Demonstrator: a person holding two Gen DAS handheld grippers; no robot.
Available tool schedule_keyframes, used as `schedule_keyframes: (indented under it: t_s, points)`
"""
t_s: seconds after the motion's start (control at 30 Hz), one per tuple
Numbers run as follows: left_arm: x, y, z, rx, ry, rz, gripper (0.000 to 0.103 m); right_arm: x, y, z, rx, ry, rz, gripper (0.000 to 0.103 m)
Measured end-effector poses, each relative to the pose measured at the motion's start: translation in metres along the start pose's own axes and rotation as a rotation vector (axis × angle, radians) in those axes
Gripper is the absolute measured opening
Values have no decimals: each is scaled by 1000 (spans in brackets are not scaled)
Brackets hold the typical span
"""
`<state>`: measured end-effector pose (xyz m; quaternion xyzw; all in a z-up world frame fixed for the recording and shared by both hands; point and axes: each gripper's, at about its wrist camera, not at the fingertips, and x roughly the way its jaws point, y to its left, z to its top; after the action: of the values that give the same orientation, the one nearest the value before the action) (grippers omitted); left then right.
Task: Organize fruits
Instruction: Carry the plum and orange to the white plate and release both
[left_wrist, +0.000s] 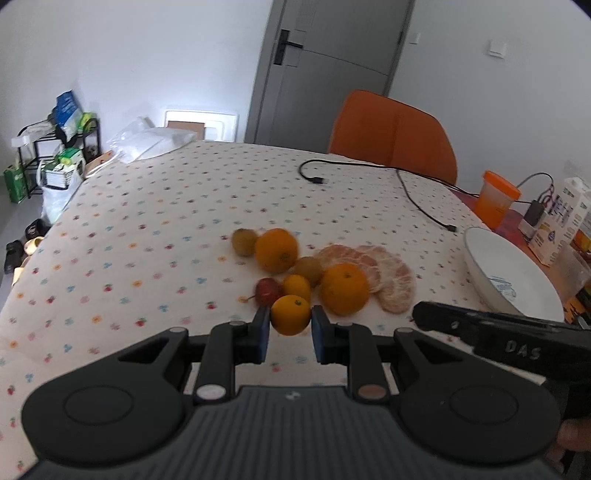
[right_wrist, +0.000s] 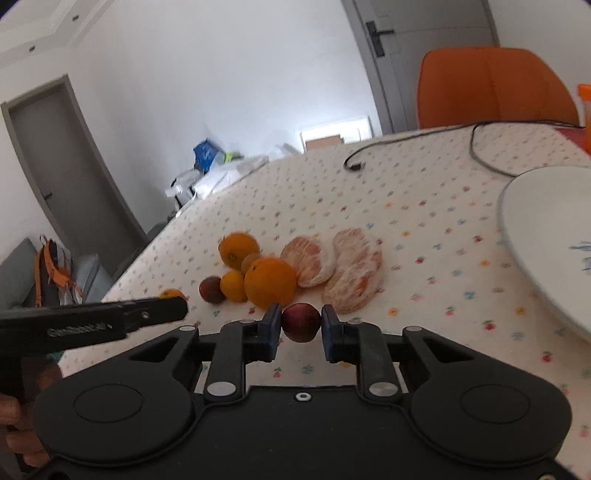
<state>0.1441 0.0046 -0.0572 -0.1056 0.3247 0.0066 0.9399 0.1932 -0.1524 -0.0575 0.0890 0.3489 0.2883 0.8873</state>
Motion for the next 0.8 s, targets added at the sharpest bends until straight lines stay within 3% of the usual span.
schedule_keyframes:
  t_s: [0.37, 0.8]
  points:
    - [7, -58, 11, 90, -17, -64, 22, -66, -44, 6, 74, -144, -85, 21]
    - [13, -115, 16, 157, -32, -97, 22, -102, -77, 1, 93, -201, -116, 21]
